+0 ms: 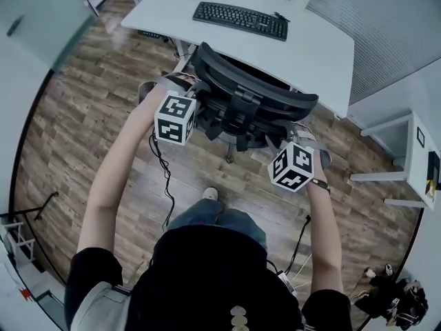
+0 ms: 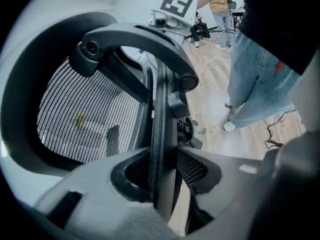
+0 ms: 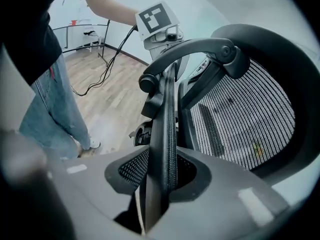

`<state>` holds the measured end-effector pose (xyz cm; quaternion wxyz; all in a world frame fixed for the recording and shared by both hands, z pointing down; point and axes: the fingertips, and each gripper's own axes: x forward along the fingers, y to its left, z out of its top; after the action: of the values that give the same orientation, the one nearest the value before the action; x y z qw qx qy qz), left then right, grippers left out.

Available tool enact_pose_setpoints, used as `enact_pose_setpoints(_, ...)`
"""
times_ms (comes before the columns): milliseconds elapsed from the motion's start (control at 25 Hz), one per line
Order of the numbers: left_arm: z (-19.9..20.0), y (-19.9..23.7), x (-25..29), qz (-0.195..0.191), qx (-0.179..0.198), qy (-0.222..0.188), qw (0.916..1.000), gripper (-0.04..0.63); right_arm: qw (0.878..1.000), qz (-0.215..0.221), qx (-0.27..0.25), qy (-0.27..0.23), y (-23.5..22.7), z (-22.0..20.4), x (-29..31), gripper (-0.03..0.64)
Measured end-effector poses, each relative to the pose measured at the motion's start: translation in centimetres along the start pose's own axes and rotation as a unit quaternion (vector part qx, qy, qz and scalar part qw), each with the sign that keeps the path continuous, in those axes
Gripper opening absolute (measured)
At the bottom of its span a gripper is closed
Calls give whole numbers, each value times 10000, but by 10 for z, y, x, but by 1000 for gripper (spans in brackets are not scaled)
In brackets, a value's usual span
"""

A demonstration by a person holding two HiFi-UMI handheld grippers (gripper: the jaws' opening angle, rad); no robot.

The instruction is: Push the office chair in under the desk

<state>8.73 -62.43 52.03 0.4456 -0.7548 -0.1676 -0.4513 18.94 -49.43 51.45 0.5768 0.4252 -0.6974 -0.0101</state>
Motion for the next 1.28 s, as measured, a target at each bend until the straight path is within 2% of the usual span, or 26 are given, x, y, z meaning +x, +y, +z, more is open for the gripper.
enact_pose_setpoints(480,-12,48,29,-118,46,-29,9999,149,9998,-43,165,110,-43,-12,23,121)
enact_pose_setpoints(920,-18,56,33,-260,31,22,9997,153,9998,-4,173,46,-49,-9,26,123)
enact_pose_setpoints(1120,-18,57,32,-109,2,-13,9999,164,9999,-80,152,19,-49,-9,27,129)
enact_pose_setpoints(1280,-17,58,28,204,-96,31,9997,173,9997,-152,142,-88,-48,-8,23,138)
